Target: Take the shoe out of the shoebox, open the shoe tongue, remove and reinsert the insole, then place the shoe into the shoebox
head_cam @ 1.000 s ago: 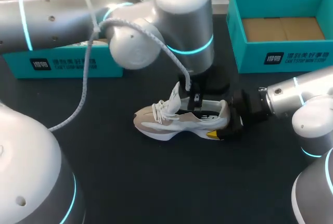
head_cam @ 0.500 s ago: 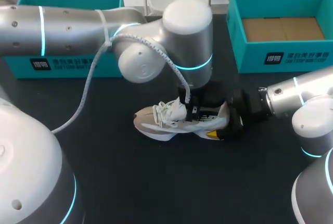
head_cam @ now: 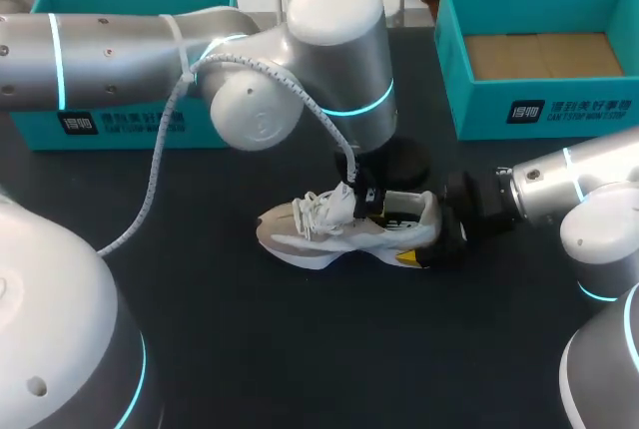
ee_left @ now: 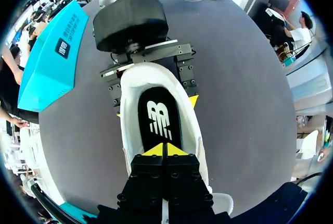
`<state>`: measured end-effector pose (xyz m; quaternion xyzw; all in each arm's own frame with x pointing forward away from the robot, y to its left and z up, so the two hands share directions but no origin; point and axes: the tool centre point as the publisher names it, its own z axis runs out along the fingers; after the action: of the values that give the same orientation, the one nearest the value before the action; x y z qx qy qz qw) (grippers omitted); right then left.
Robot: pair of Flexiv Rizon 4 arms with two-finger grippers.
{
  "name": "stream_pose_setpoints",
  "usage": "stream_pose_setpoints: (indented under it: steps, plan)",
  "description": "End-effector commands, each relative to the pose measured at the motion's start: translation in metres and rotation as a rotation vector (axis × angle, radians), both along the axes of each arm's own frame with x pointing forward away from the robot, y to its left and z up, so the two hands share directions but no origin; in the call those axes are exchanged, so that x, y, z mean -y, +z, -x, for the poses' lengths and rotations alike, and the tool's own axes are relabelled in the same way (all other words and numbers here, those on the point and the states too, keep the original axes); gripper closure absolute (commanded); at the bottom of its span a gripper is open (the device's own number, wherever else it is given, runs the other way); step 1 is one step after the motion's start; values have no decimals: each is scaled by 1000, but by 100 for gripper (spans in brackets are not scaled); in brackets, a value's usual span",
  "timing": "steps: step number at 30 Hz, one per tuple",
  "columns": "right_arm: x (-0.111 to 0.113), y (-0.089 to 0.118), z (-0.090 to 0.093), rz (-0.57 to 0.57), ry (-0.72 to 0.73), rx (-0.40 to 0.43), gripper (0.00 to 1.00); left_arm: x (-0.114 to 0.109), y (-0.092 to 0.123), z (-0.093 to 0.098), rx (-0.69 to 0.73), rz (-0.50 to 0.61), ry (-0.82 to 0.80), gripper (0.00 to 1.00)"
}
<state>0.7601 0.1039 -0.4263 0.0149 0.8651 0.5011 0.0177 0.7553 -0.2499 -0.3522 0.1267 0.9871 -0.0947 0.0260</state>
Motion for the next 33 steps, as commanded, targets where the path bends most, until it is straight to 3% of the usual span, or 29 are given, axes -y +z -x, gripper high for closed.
stream_pose_setpoints:
  steps: [1, 6, 11, 17, 24, 31, 32, 33]
  plan:
    - [-2, -4, 1, 4, -2, 0, 100, 8, 1, -2, -2, 6, -9, 100]
    - [-2, -4, 1, 4, -2, 0, 100, 26, 6, -4, 3, 25, -26, 100]
    - [-2, -4, 1, 4, -2, 0, 100, 34, -5, -4, 17, 3, -49, 100]
    - [-2, -4, 1, 4, -2, 0, 100, 20, -25, -5, -7, -17, -50, 100]
    - [-2, -4, 1, 4, -2, 0, 100, -7, -26, 4, -41, -14, -71, 100]
    - [-2, -4, 1, 4, -2, 0, 100, -16, -30, 13, -78, -10, -90, 100]
    - [-2, -4, 1, 4, -2, 0, 100, -17, -30, 14, -79, -9, -91, 97]
    - [-2, -4, 1, 4, -2, 0, 100, -17, -31, 14, -81, -8, -92, 76]
